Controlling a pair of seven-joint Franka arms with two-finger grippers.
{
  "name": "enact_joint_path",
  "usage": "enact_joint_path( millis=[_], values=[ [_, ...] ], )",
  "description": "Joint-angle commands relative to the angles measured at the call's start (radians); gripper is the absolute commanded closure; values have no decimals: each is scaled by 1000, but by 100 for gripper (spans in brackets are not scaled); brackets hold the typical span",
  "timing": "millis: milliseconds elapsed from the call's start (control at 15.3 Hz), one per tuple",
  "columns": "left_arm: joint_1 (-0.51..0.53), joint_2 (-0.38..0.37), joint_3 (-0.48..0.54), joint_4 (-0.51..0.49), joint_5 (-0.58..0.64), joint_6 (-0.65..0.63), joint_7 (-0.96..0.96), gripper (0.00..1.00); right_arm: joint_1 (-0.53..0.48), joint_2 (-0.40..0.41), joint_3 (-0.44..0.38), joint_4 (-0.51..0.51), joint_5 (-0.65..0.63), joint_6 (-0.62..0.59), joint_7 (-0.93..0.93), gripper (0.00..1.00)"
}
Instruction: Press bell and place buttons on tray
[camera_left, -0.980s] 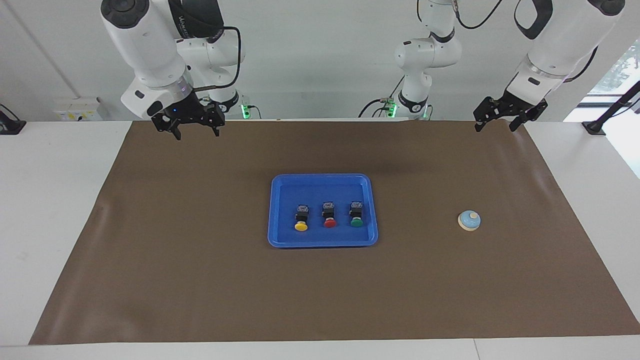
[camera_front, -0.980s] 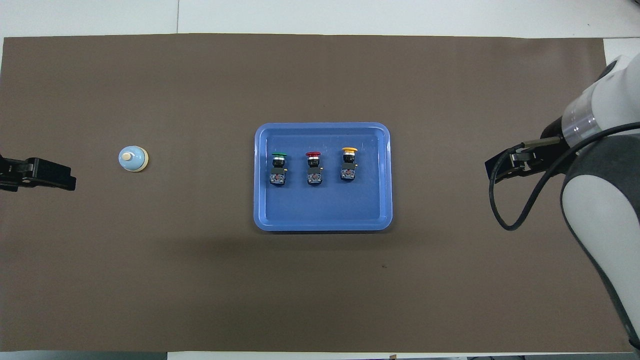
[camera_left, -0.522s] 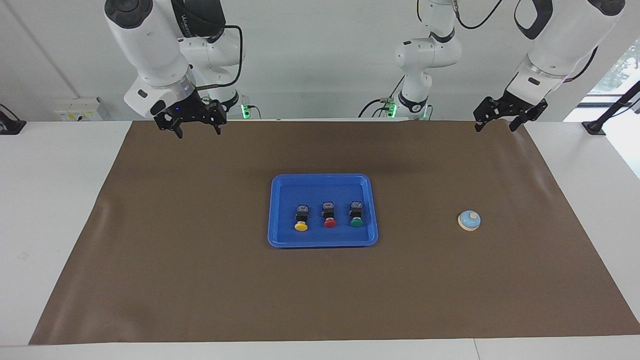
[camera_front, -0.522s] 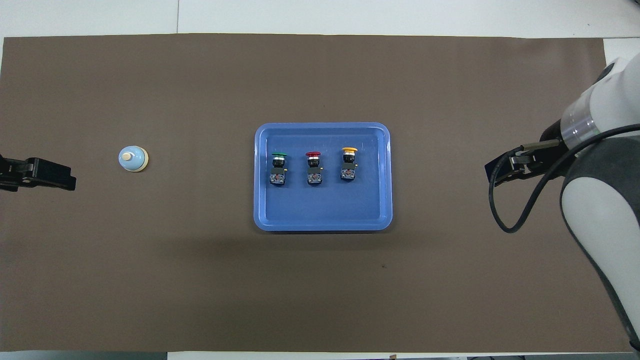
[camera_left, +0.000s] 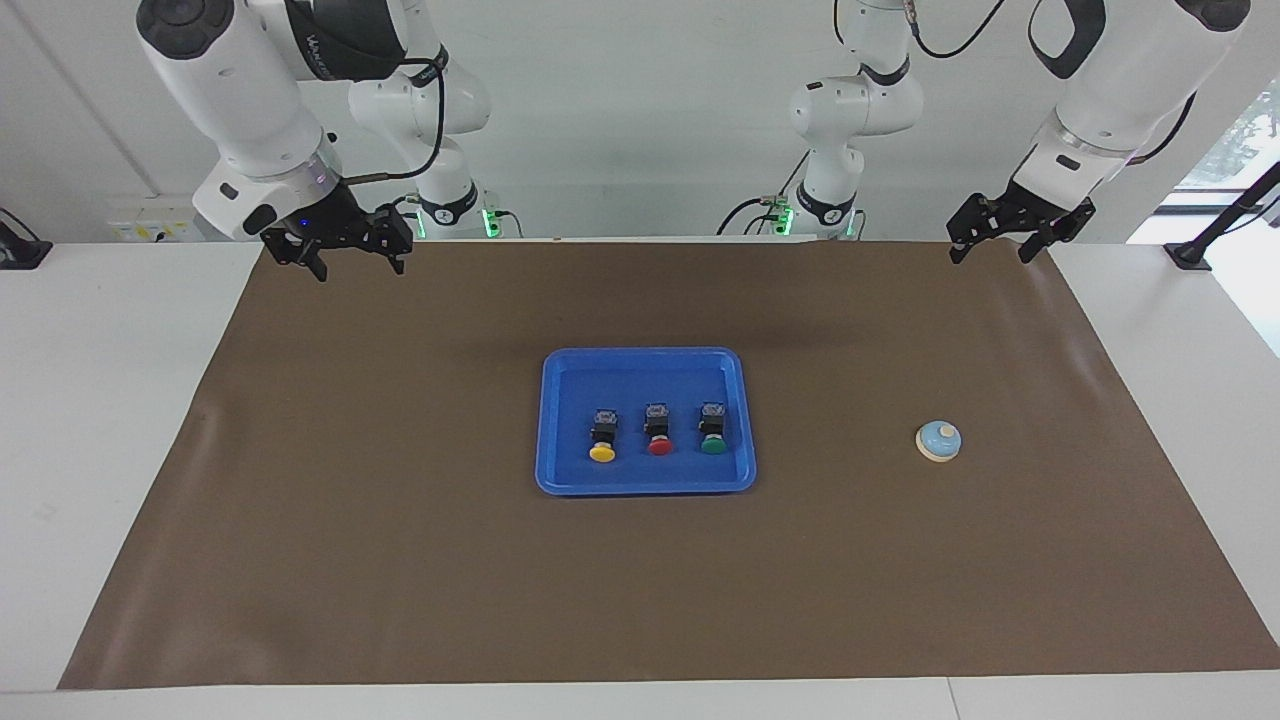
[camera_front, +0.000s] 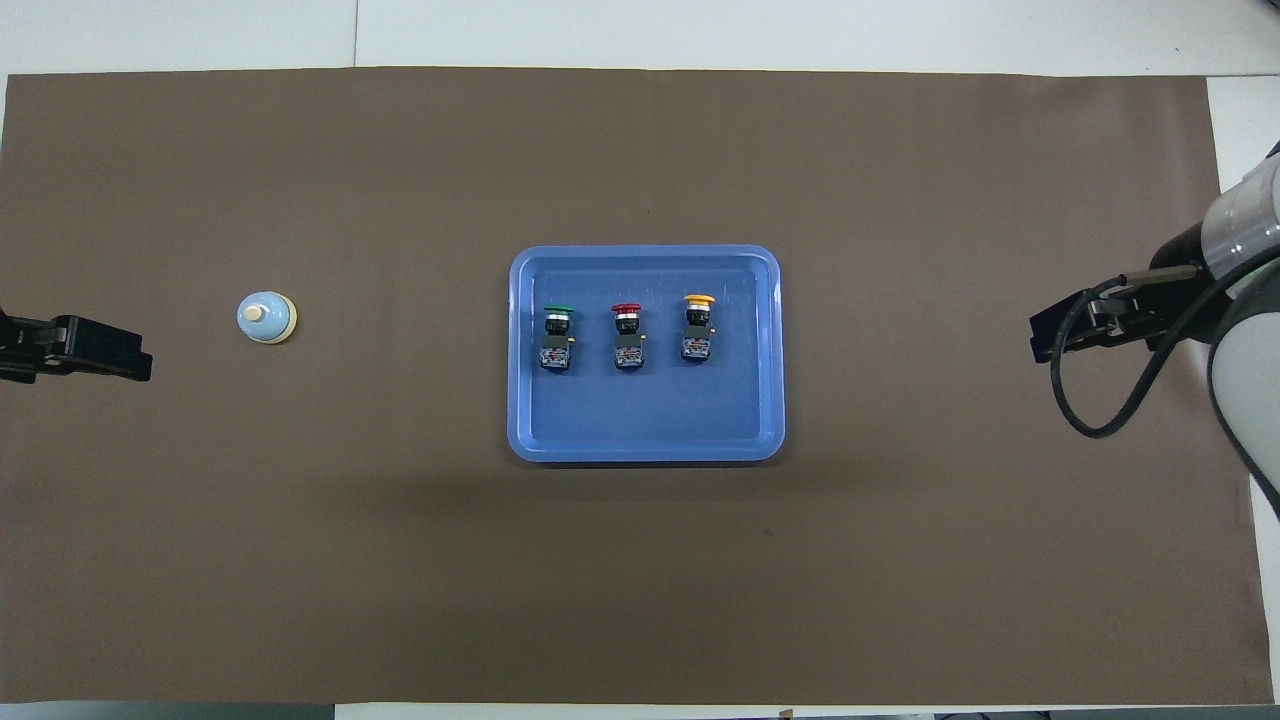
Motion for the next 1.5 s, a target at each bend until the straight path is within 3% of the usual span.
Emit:
enact_joint_path(
  millis=[0,261,1437],
  values=[
    [-2,-1,4,9,3,-16,3,0,-26,-13,21,-7,-10,12,-24,0],
    [-2,-1,4,9,3,-16,3,0,-30,2,16,31,-13,-3,-44,0],
    [-4,-1,4,9,3,-16,3,0,-98,-1,-1,14,-18,33,-43,0]
  ],
)
